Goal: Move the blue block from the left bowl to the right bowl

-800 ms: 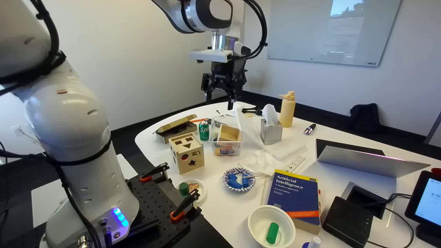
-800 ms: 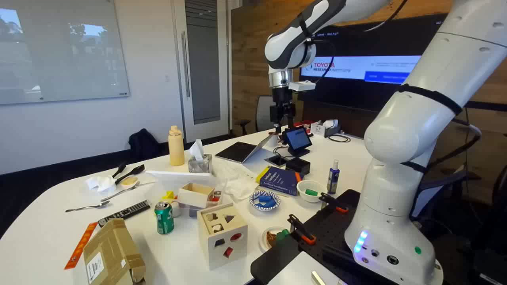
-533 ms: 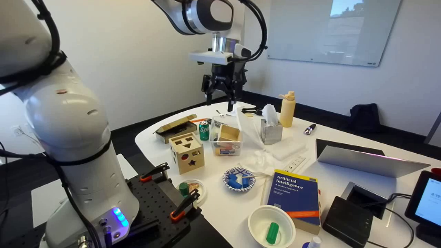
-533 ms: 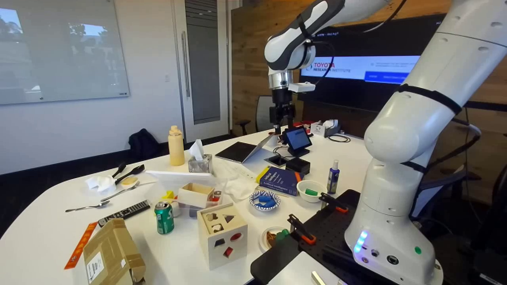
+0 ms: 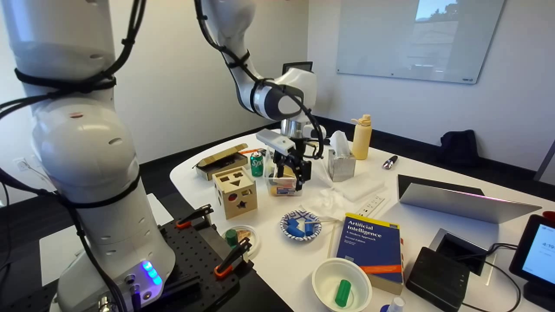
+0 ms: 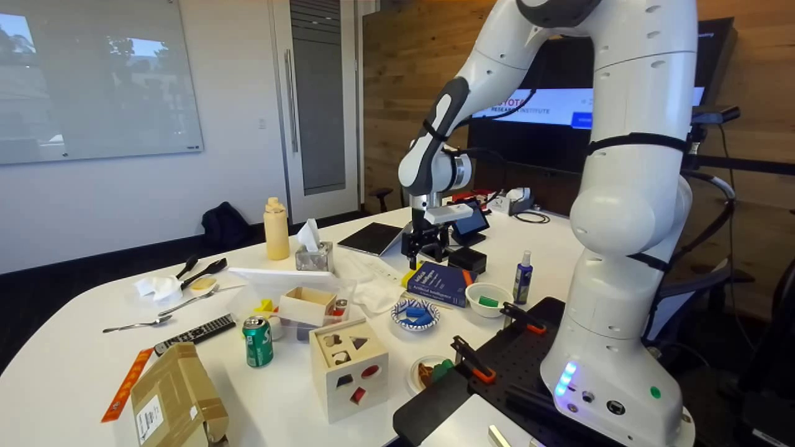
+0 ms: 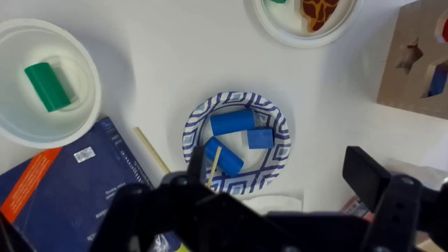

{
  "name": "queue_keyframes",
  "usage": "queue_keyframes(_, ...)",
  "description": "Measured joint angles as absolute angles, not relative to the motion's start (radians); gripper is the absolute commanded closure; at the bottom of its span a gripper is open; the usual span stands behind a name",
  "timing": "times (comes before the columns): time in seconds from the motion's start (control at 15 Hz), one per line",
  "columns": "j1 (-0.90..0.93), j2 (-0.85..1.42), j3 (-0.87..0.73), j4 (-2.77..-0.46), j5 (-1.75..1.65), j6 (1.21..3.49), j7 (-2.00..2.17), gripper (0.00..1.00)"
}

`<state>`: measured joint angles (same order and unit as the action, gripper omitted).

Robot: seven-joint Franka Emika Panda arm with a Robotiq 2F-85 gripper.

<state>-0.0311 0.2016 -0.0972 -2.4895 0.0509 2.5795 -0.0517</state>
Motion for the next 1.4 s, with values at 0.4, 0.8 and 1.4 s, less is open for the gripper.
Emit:
queue_keyframes(0.4,-0.048,0.527,-0.084,-2.32,0.112,2.63,0.029,0.0)
queue_keyframes(0.8,-0.073,0.686,-0.078,-2.218,0.148,2.629,0.085,0.0)
queue_keyframes(1.4,-0.095,0.801,-0.061,-2.136,0.171,2.625,0.088,0.0)
